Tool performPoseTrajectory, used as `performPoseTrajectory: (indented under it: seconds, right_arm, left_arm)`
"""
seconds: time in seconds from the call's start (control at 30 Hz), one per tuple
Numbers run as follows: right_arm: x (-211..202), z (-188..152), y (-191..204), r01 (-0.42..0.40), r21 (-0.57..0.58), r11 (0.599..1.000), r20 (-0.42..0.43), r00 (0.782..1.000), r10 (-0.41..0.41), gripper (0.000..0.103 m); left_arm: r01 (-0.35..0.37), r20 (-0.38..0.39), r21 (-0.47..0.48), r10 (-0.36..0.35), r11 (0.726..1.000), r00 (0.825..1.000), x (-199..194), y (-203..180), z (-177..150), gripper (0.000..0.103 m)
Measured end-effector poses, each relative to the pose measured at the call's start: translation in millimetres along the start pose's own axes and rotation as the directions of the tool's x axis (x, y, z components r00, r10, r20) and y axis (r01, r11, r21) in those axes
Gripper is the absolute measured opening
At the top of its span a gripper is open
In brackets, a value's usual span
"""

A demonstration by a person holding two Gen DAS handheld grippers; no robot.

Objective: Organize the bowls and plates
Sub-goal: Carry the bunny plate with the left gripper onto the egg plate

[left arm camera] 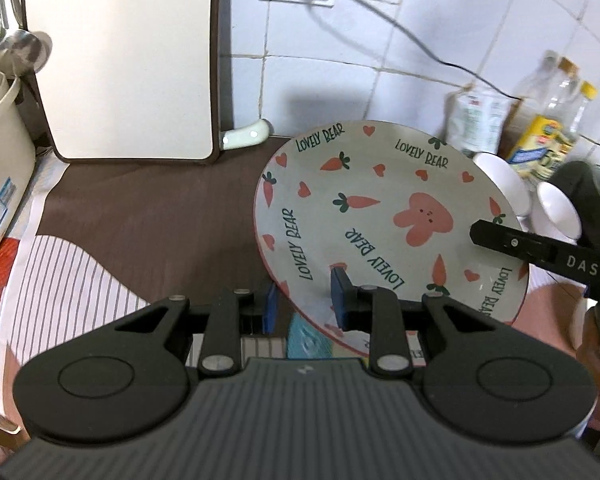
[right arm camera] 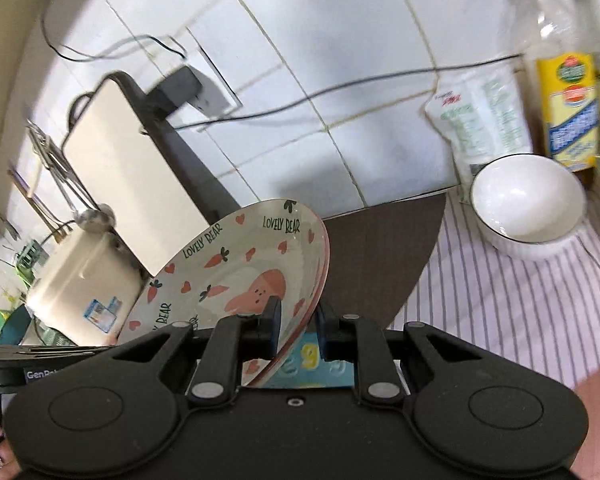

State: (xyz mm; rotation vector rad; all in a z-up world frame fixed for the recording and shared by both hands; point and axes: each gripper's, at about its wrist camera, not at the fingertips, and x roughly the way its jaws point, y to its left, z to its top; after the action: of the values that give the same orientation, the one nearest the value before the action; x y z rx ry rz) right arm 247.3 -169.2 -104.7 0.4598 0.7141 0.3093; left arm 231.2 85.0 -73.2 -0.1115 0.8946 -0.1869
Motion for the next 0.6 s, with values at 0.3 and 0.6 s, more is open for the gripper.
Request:
performPoseTrajectory:
  seconds: [0.3, 0.6]
  right_arm:
    - [-50, -39, -2, 0.038, 0.035, 0.999, 0.029, 0.999, -0.039, 0.022]
    - [-41, -66, -25, 0.08, 0.068, 0.994, -0.03, 0.996, -0.078, 0.023]
  left_arm:
    - [0.043, -0.033, 0.037, -0.041, 0.998, 0.999, -28, -21, -33, 0.025]
    - [0.069, -0.121, 0.01, -0.067, 0.998, 0.99, 7, -25, -59, 0.025]
